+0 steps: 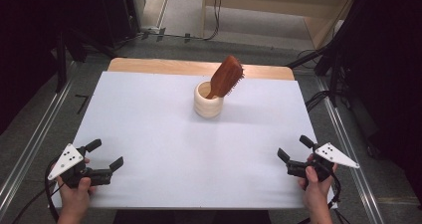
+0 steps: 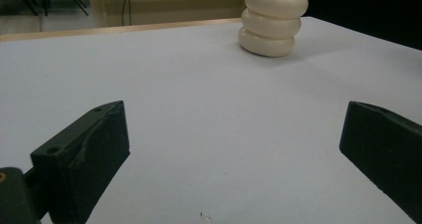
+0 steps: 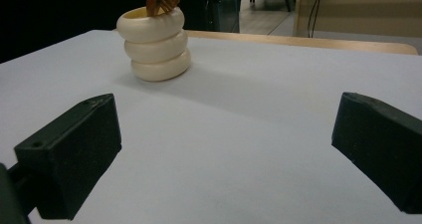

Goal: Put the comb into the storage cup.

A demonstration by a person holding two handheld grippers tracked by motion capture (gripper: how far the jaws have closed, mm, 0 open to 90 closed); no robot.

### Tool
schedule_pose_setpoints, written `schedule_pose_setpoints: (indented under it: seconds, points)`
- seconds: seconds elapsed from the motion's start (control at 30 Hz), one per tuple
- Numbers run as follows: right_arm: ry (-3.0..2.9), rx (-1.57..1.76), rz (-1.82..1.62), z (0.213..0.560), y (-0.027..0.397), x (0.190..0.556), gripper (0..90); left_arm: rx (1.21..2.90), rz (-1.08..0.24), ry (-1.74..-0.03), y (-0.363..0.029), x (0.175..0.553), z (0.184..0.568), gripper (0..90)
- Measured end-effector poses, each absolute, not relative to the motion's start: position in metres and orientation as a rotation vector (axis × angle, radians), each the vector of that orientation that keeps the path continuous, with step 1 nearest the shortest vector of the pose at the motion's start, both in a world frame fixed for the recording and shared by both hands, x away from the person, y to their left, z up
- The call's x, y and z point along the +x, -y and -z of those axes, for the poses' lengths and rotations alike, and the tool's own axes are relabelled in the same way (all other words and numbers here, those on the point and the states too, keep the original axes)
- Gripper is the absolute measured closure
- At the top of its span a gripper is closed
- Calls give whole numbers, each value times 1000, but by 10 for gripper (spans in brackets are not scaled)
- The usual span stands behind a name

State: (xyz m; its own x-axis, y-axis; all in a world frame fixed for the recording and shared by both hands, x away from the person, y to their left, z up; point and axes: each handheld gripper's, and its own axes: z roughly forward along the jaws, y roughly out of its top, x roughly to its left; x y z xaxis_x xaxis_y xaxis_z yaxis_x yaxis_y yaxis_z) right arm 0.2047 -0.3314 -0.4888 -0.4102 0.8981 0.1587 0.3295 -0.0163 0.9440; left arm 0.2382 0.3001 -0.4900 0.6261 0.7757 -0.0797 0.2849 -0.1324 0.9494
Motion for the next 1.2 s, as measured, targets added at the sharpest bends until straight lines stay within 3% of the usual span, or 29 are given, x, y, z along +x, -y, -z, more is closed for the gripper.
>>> schedule_pose_setpoints:
  seconds: [1.2]
  points:
    - [-1775, 1260, -1358, 508, 366, 173, 0, 1691, -540, -892, -302, 238, 490, 0]
